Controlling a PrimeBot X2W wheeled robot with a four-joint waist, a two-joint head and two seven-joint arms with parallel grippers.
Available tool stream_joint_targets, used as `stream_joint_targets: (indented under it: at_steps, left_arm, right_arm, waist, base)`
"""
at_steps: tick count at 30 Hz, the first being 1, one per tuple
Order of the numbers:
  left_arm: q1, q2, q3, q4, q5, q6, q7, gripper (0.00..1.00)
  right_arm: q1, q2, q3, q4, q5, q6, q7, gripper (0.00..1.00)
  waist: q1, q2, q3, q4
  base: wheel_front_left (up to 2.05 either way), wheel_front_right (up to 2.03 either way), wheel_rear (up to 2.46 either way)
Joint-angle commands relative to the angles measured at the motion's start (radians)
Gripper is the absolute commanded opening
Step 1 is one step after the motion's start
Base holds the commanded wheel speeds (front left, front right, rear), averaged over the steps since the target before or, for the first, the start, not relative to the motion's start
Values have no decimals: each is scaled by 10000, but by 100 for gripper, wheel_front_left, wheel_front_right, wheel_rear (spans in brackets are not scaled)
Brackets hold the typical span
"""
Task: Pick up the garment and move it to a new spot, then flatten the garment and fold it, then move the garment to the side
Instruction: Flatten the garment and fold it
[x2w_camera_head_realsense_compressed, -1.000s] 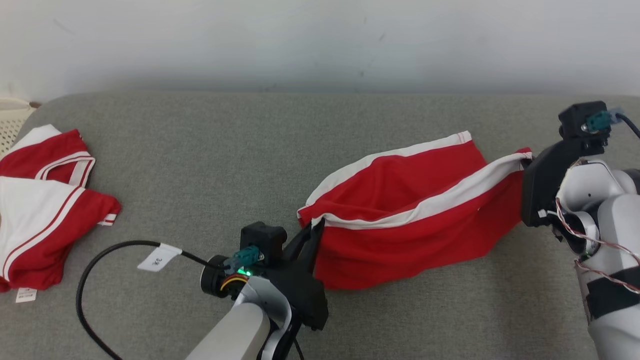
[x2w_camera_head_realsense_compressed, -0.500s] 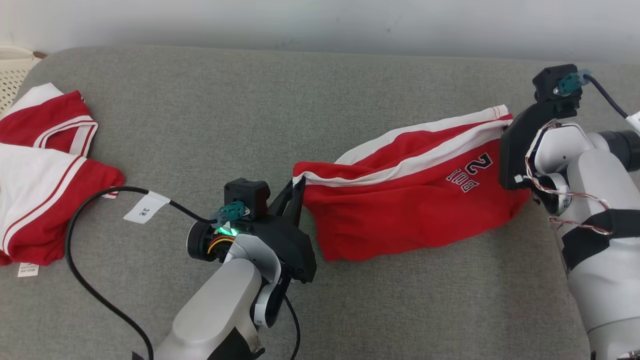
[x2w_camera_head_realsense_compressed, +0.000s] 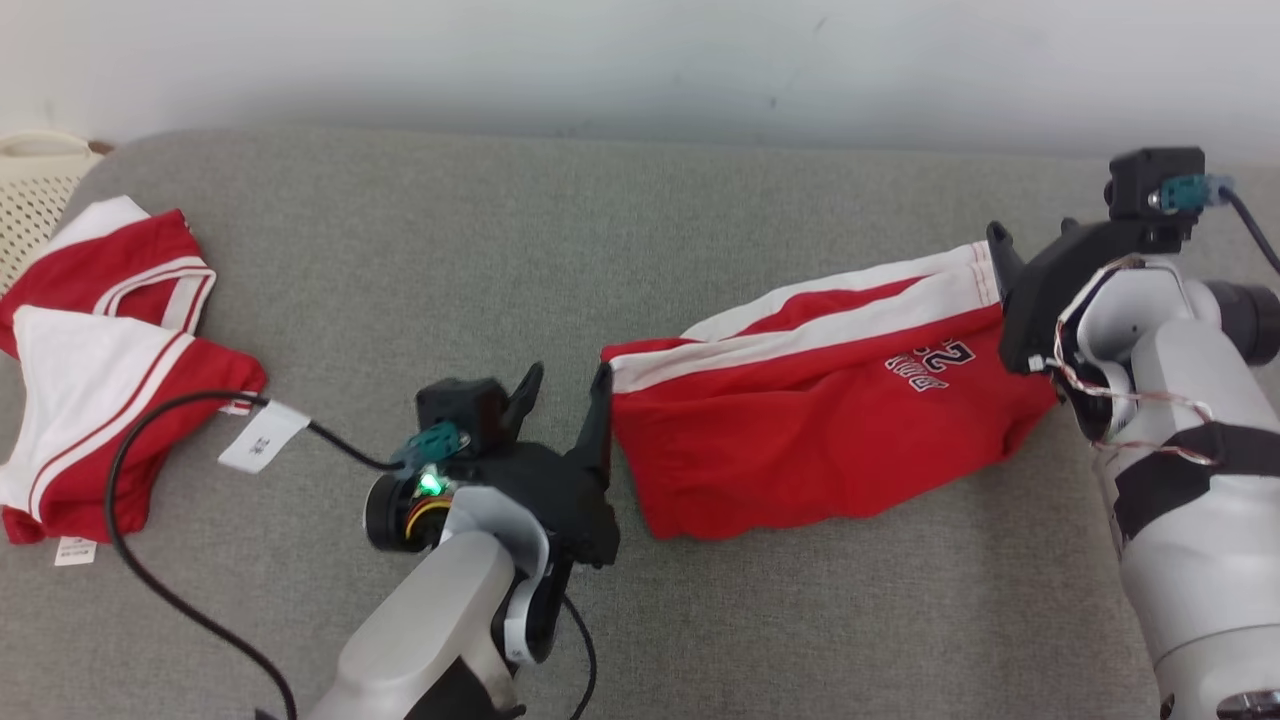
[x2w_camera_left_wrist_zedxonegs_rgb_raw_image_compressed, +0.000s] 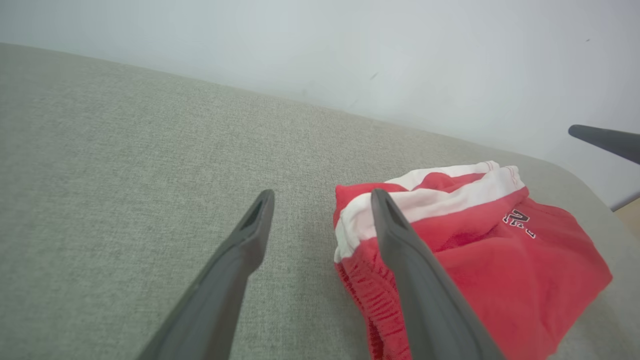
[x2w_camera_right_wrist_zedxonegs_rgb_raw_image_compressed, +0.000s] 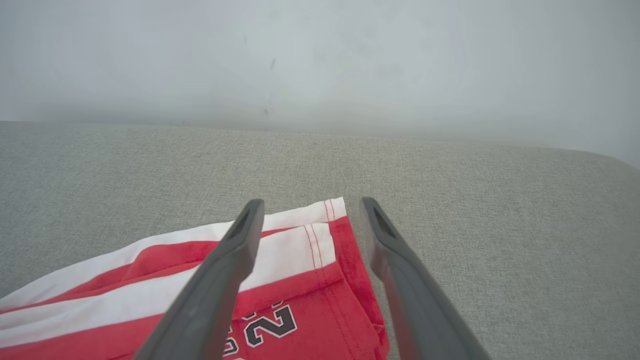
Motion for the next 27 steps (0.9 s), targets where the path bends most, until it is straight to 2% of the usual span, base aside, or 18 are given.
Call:
stream_joint_targets:
  at_steps: [1, 5, 8, 14, 19, 23, 27]
  left_arm:
    - [234, 83, 76, 43, -39, 18, -113, 100]
    - [866, 514, 349, -287, 71, 47, -454, 100]
    - [1633, 917, 638, -1052, 439, 166, -576, 100]
    - [4011, 1444, 2050, -4550, 2186, 763, -588, 100]
    - [5761, 1294, 2963, -6940, 3561, 1126, -591, 100]
    - [6549, 1132, 3157, -7913, 4194, 953, -592, 100]
    - [6810, 913, 3224, -8205, 4516, 735, -593, 100]
  right_arm:
    - [236, -33, -6, 61, 85, 11, -135, 100]
    - [793, -267, -198, 252, 35, 11, -200, 100]
    - [1313, -427, -501, 378, -11, 11, -225, 100]
    - [2032, -440, -1474, 583, -47, 11, -494, 100]
    - [2053, -343, -2284, 883, -179, 11, -572, 100]
    - [1804, -314, -2860, 1168, -445, 11, -451, 100]
    - [1736, -335, -3409, 1466, -828, 11, -489, 100]
  waist:
    - [0, -1, -362, -39]
    - [0, -1, -901, -76]
    - [0, -1, -1217, -57]
    - [0, -1, -1404, 146]
    - [0, -1, -1182, 395]
    - [0, -1, -919, 673]
    - [0, -1, -641, 961]
  base:
    - [0, 0, 0]
    - [0, 0, 0]
    - [0, 0, 0]
    - [0, 0, 0]
    - [0, 0, 0]
    - [0, 0, 0]
    - [0, 0, 0]
